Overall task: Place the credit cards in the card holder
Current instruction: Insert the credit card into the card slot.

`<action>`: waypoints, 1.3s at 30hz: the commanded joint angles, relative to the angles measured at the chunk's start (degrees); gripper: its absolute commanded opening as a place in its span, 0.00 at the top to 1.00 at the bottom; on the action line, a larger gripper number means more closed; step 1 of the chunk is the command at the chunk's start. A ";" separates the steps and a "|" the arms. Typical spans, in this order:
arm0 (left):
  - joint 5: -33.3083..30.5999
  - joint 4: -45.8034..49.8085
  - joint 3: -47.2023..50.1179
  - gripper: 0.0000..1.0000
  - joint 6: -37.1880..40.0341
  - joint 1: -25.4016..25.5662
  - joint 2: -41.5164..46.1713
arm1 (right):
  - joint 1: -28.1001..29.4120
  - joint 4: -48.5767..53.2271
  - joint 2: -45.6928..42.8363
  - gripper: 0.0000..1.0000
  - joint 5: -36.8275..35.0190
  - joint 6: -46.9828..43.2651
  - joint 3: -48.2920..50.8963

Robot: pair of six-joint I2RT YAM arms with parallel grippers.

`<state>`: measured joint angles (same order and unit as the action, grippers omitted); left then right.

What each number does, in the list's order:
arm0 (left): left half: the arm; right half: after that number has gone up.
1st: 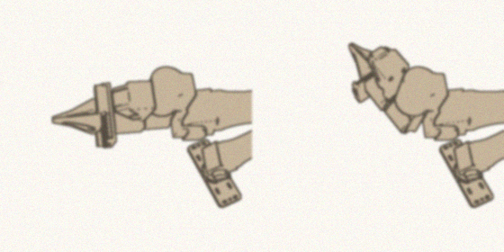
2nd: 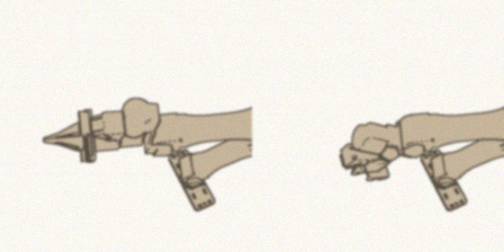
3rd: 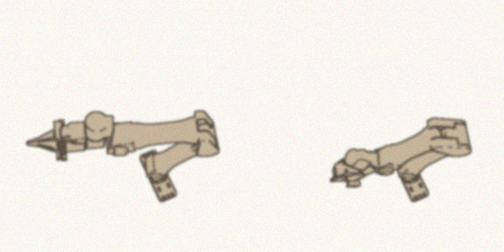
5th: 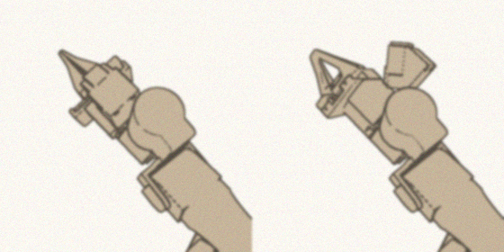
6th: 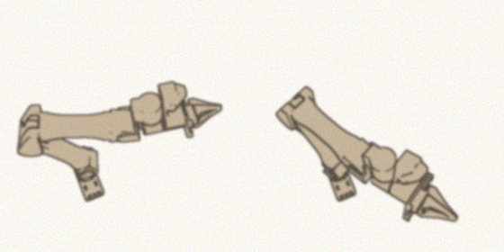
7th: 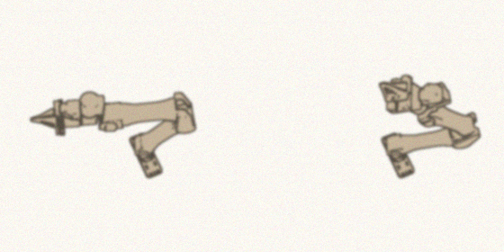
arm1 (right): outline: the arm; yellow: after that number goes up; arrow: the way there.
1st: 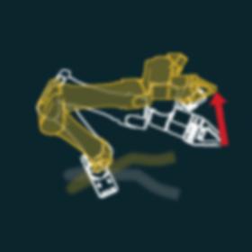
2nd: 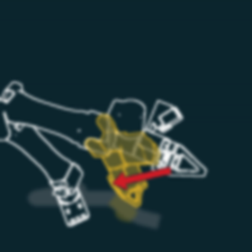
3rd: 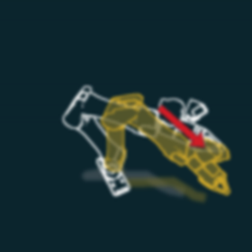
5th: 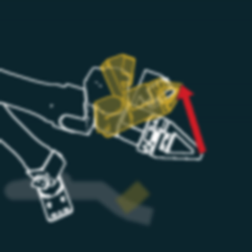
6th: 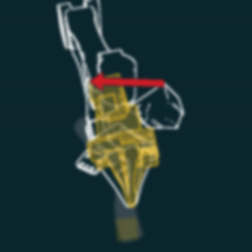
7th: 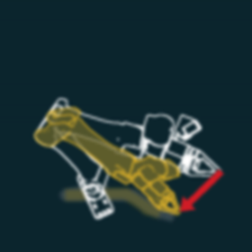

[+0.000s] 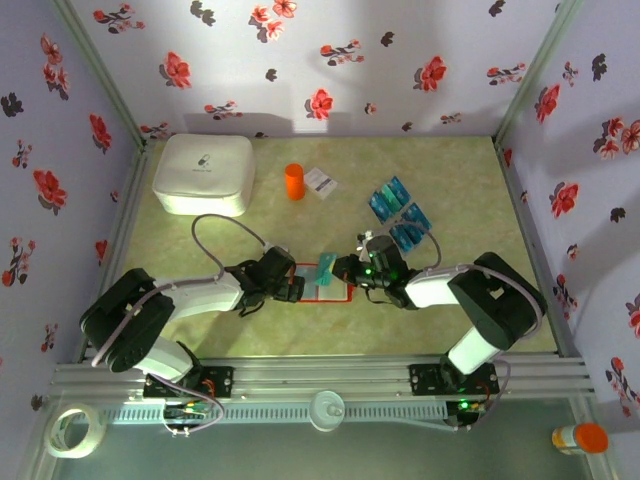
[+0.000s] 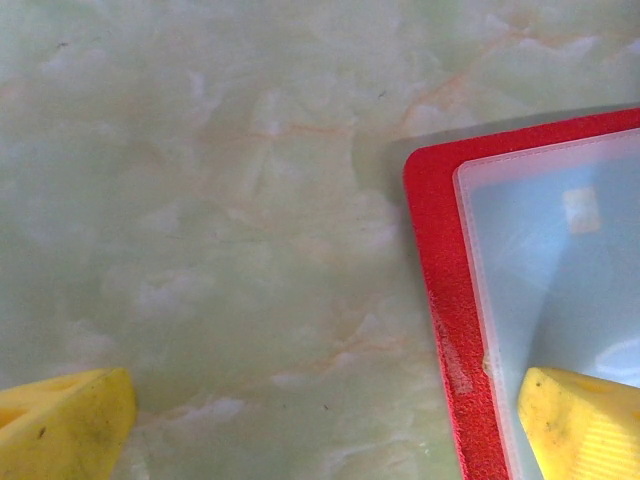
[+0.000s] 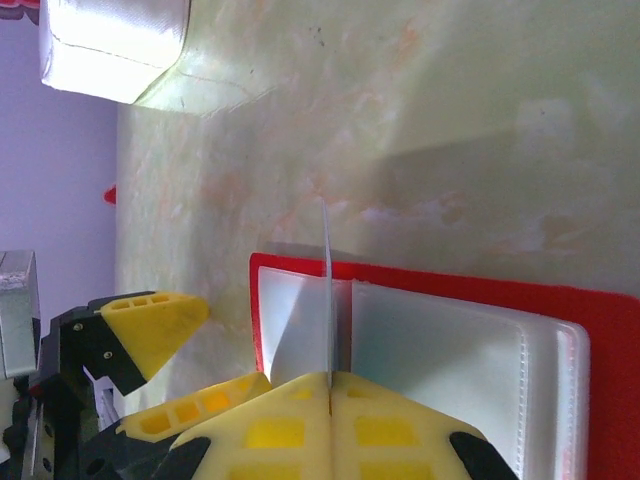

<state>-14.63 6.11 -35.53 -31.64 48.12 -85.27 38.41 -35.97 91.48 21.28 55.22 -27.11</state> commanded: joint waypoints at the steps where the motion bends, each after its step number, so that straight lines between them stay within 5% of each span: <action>1: 0.57 1.36 1.73 0.00 -0.77 0.06 -2.84 | 0.43 -2.26 0.98 1.00 1.26 1.18 0.77; 39: 0.66 1.09 1.56 0.00 -0.68 0.08 -3.16 | 0.43 -1.71 4.41 1.00 6.70 1.21 3.90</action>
<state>-14.66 6.04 -35.53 -31.64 48.14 -85.34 38.41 -39.20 94.74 27.09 56.18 -24.47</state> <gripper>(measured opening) 0.996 0.057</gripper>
